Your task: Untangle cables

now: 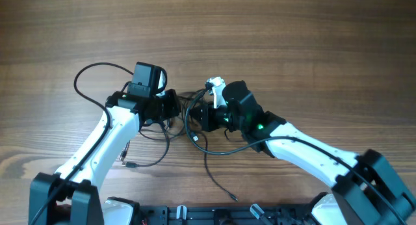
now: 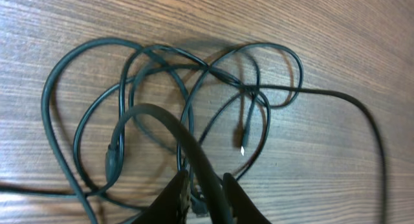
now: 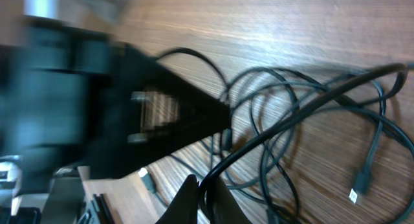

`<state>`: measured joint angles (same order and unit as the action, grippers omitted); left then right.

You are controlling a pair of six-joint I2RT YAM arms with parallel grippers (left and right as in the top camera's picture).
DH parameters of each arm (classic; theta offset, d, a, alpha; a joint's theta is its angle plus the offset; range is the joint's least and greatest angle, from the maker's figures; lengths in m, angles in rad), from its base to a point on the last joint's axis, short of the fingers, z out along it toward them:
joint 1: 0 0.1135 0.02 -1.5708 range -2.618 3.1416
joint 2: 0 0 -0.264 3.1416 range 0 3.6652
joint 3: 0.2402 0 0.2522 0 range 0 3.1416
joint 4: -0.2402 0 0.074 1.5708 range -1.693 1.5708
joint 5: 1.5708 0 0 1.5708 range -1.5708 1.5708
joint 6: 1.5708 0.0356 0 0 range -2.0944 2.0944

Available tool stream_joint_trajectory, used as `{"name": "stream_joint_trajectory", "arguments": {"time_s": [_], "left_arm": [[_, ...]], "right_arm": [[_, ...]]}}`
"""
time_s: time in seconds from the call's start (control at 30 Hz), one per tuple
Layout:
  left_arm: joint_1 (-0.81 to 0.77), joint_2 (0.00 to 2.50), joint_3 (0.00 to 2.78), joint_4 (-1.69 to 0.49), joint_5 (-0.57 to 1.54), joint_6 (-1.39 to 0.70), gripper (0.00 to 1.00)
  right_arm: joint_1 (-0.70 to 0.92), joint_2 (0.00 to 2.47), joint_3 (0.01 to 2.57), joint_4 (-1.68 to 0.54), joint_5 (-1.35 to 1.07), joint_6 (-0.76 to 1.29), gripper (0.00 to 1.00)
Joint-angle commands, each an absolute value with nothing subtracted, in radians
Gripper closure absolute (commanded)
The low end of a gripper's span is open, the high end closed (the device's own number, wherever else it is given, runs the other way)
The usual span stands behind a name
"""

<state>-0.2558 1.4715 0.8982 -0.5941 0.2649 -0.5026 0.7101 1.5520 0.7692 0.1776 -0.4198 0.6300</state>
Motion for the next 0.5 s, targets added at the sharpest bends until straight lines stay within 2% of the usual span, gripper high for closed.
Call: {"name": "stream_joint_trajectory", "arguments": {"time_s": [0.0,0.23,0.4,0.43,0.47], "left_arm": [[-0.275,1.537,0.894,-0.548,0.289,-0.532,0.77],[-0.425,1.722,0.894,-0.363,0.305,-0.539,0.6],[-0.434,1.757,0.894,-0.374,0.294,-0.531,0.6],[-0.434,1.757,0.894,-0.377,0.295,-0.531,0.62],[-0.434,1.757,0.894,-0.383,0.287,-0.531,0.71]], "right_arm": [[0.707,1.468,0.783,0.147,-0.432,0.575,0.94],[0.706,1.272,0.783,0.103,-0.28,0.587,0.96],[0.635,1.115,0.783,0.103,-0.285,0.677,0.96],[0.606,1.082,0.783,0.103,-0.286,0.691,0.96],[0.559,1.037,0.783,0.1,-0.288,0.701,0.96]]}}
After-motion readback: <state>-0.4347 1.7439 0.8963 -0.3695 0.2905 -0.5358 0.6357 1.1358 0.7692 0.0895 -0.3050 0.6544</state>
